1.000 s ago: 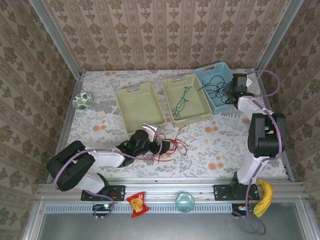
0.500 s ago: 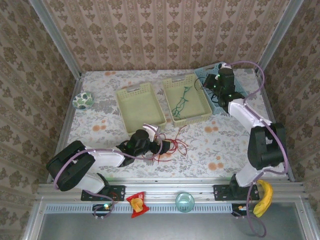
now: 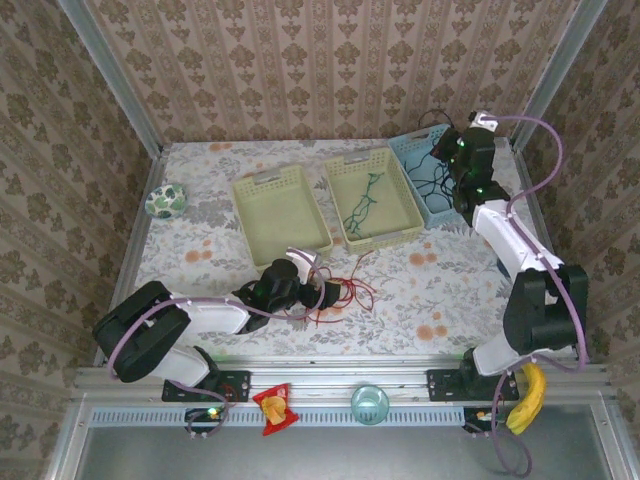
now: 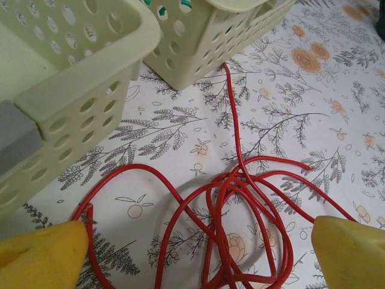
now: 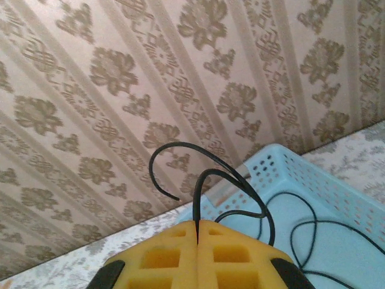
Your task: Untangle the cables
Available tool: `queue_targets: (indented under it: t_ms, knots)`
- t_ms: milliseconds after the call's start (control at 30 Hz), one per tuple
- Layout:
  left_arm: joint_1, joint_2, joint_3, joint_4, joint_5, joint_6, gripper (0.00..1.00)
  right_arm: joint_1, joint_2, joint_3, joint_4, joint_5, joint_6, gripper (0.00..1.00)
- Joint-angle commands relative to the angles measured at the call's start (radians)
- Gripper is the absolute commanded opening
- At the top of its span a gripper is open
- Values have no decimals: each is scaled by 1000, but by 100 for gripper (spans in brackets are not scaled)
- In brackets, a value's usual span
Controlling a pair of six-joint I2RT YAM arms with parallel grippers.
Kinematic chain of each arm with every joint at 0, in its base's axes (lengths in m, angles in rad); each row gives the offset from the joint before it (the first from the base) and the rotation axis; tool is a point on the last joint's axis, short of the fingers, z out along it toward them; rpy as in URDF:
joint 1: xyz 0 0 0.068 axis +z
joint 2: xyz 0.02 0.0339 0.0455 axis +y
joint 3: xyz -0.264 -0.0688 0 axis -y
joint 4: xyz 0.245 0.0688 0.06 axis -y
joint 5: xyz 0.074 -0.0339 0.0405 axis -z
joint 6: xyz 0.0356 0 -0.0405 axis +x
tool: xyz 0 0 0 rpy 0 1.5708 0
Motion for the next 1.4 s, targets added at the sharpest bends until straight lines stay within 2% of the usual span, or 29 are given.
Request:
queue_targets:
  t_ms: [0,100,133,200,267,333,467,567,733,800,933,1067,1133,1200,1367]
  knots:
    - [-8,-3,13,-1,1,4,97,-6,69,28,-77,85,15,0]
    - [-11,-14,7,-1,-11,3,97,-15,129,43,-155,114,39,0]
    - [-12,-17,7,-1,-14,3,97,-20,143,45,-173,104,46,7]
    - [-11,-27,6,0,-28,2,97,-22,151,39,-210,105,68,33]
    - [-13,-41,3,2,-58,-5,97,-20,125,8,-204,105,74,41]
    - [-13,-60,-6,12,-102,-12,96,-18,76,-39,-180,106,72,45]
    - [-13,-103,-3,-6,-142,-10,96,7,-50,-109,-216,107,67,46]
    - [-10,-136,14,-60,-170,-5,96,81,-152,-189,-262,33,52,46]
    - [11,-195,8,-168,-210,-57,96,328,-290,-356,-318,-182,-41,46]
    - [22,-229,3,-237,-177,-70,97,451,-306,-408,-340,-217,-78,46]
    - [34,-331,1,-439,-150,-104,97,599,-260,-431,-415,-239,-153,45]
    - [38,-450,2,-658,-241,-167,95,613,-234,-438,-411,-197,-137,44]
    - [61,-500,-13,-727,-262,-201,91,610,-234,-440,-385,-180,-138,44]
    - [107,-525,-43,-719,-212,-220,86,610,-225,-429,-373,-175,-139,43]
    - [219,-487,-93,-564,-20,-217,77,608,-184,-381,-391,-155,-139,43]
